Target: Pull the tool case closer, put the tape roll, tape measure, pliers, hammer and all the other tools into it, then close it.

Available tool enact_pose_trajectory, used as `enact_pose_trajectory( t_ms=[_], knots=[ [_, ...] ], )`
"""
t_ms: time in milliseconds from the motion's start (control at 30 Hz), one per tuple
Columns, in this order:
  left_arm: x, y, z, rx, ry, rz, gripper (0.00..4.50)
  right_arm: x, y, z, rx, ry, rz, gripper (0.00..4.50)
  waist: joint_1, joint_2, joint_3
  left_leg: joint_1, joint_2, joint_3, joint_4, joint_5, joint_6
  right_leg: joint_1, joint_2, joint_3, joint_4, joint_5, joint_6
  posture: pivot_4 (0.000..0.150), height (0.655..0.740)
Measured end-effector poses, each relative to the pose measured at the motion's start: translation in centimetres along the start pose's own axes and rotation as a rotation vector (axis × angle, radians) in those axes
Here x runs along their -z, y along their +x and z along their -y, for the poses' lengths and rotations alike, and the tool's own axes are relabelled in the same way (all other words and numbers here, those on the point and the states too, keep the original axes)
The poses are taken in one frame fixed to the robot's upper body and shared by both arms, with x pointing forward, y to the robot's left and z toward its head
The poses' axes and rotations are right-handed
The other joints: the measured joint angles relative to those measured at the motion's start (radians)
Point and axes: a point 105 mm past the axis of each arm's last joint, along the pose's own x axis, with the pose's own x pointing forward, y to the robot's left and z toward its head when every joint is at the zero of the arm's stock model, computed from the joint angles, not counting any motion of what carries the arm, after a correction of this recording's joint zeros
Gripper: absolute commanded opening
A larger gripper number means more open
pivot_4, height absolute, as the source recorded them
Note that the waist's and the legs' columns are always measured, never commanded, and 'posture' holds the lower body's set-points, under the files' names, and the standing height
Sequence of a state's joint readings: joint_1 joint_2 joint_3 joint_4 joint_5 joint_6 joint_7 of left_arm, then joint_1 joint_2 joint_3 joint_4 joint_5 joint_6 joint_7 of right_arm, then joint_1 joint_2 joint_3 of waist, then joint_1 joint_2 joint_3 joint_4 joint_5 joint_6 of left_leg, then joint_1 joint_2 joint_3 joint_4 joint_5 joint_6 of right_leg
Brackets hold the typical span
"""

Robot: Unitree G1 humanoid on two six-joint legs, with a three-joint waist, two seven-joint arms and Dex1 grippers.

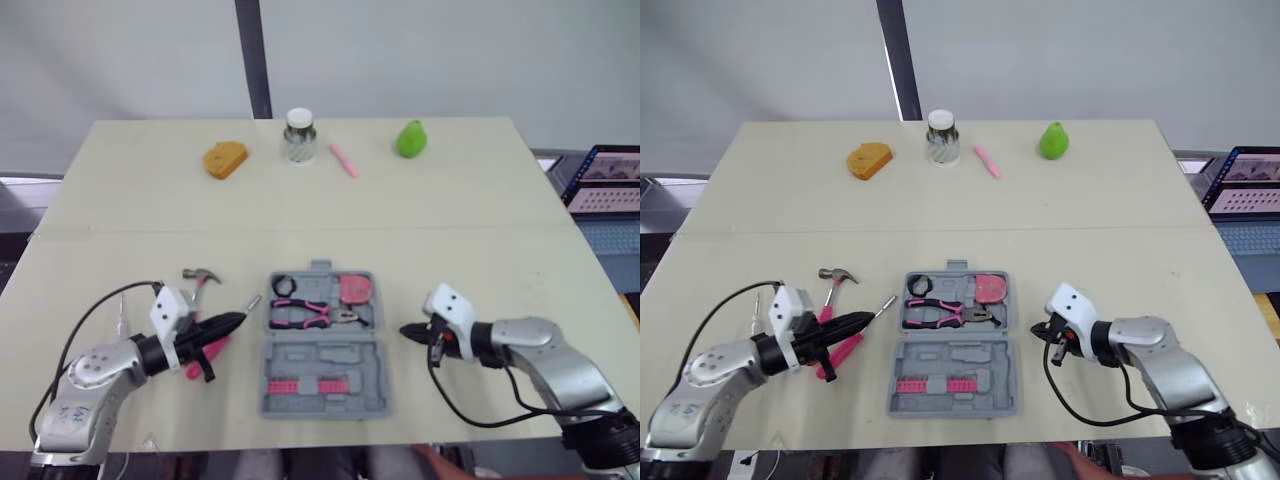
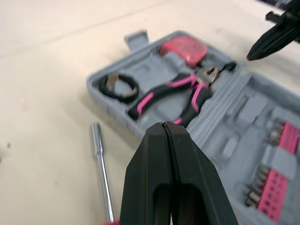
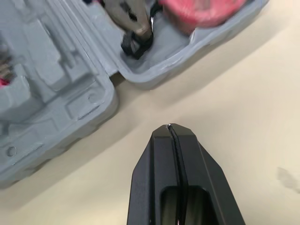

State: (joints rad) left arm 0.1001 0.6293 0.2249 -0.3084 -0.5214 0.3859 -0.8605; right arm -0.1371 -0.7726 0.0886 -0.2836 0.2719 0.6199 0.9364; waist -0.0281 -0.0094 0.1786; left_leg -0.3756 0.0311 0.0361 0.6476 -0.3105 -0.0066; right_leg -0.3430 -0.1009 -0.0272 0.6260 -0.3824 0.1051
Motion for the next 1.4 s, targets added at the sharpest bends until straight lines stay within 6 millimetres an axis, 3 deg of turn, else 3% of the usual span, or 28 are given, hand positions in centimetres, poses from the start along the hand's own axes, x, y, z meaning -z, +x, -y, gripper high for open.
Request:
enact_pose_trajectory(
  t_ms=[100,200,400,500,533,567,733,767,800,833,1033,1233,1400],
  knots=[
    [-1.1,-0.8,0.6,0.023,-0.004,0.023,0.04,-0.7,-1.5,-0.4,-0.028,0.003,0.022,0.03,0.001,0.000,0.000,0.000,0.000,0.000,0.000,0.000,0.000,0.001,0.000,0.000,0.000,0.000,0.000,0.150,0.7159],
    [-0.9,-1.9,1.2,0.017,-0.018,0.017,0.04,-1.0,-2.3,-1.3,-0.075,0.010,0.038,0.03,0.001,0.000,0.000,0.000,0.000,0.000,0.000,0.000,0.001,0.001,0.000,0.000,-0.001,0.000,0.000,0.150,0.7159],
    [-0.2,-5.9,2.6,-0.032,-0.005,0.012,0.04,0.5,-4.2,-2.5,-0.120,0.043,0.013,0.03,0.003,0.000,0.001,0.000,-0.001,0.000,0.001,-0.002,0.003,0.003,0.000,0.002,-0.006,0.000,0.000,0.150,0.7159],
    [1.0,-8.3,3.4,-0.086,-0.033,-0.024,0.00,0.9,-4.9,-3.4,-0.159,0.069,0.029,0.82,0.003,0.000,0.001,0.000,-0.001,0.000,0.001,-0.004,0.005,0.004,0.001,0.006,-0.007,0.000,0.000,0.150,0.7159],
    [1.5,-9.0,3.6,-0.106,-0.049,-0.032,0.54,0.9,-5.1,-3.7,-0.171,0.078,0.038,1.38,0.003,0.000,0.001,0.000,-0.002,0.000,0.001,-0.005,0.005,0.005,0.002,0.009,-0.007,0.000,0.000,0.150,0.7159],
    [1.6,-9.3,3.8,-0.115,-0.053,-0.031,0.77,1.0,-5.2,-3.9,-0.179,0.083,0.042,1.76,0.003,0.000,0.001,0.000,-0.002,-0.001,0.001,-0.005,0.005,0.004,0.003,0.013,-0.007,0.000,-0.001,0.150,0.7159],
    [3.1,-11.0,5.6,-0.152,-0.080,-0.027,3.30,2.0,-5.6,-5.1,-0.209,0.091,0.055,4.25,0.002,-0.001,0.001,-0.001,-0.008,-0.007,0.000,-0.009,0.012,0.005,0.008,0.038,-0.008,-0.004,-0.007,0.150,0.7159],
    [3.4,-11.2,5.9,-0.166,-0.069,-0.023,3.76,2.3,-5.6,-5.3,-0.211,0.088,0.057,4.50,0.002,-0.001,0.001,-0.001,-0.010,-0.008,0.000,-0.010,0.012,0.005,0.008,0.041,-0.008,-0.005,-0.008,0.150,0.7159],
    [3.8,-11.5,5.9,-0.192,-0.052,-0.019,4.30,2.5,-5.6,-5.3,-0.208,0.082,0.058,4.50,0.002,-0.001,0.001,-0.002,-0.012,-0.009,0.000,-0.010,0.012,0.005,0.008,0.045,-0.008,-0.005,-0.009,0.150,0.7159],
    [4.2,-11.8,6.1,-0.215,-0.041,-0.024,4.41,2.6,-5.6,-5.3,-0.202,0.076,0.059,4.50,0.002,-0.001,0.001,-0.002,-0.013,-0.011,0.000,-0.009,0.012,0.005,0.008,0.048,-0.008,-0.006,-0.009,0.150,0.7159],
    [5.8,-12.8,6.8,-0.277,-0.016,-0.037,4.41,3.7,-5.7,-4.9,-0.168,0.045,0.049,4.50,0.003,-0.002,0.000,-0.009,-0.016,-0.013,0.003,-0.009,0.013,0.004,0.008,0.049,-0.014,-0.005,-0.008,0.150,0.7159],
    [5.6,-12.6,6.3,-0.361,-0.022,-0.003,4.41,2.4,-5.1,-4.3,-0.103,0.002,0.204,4.50,0.003,-0.004,-0.002,-0.011,-0.015,-0.014,0.004,-0.009,0.013,0.005,0.005,0.034,-0.015,-0.002,-0.002,0.150,0.7159],
    [4.8,-12.0,6.0,-0.531,-0.086,0.086,4.41,1.5,-5.9,-3.8,-0.063,-0.067,0.239,4.50,0.003,-0.004,-0.002,-0.011,-0.015,-0.014,0.006,-0.009,0.013,0.006,0.005,0.030,-0.015,0.000,0.003,0.150,0.7159]
  ],
)
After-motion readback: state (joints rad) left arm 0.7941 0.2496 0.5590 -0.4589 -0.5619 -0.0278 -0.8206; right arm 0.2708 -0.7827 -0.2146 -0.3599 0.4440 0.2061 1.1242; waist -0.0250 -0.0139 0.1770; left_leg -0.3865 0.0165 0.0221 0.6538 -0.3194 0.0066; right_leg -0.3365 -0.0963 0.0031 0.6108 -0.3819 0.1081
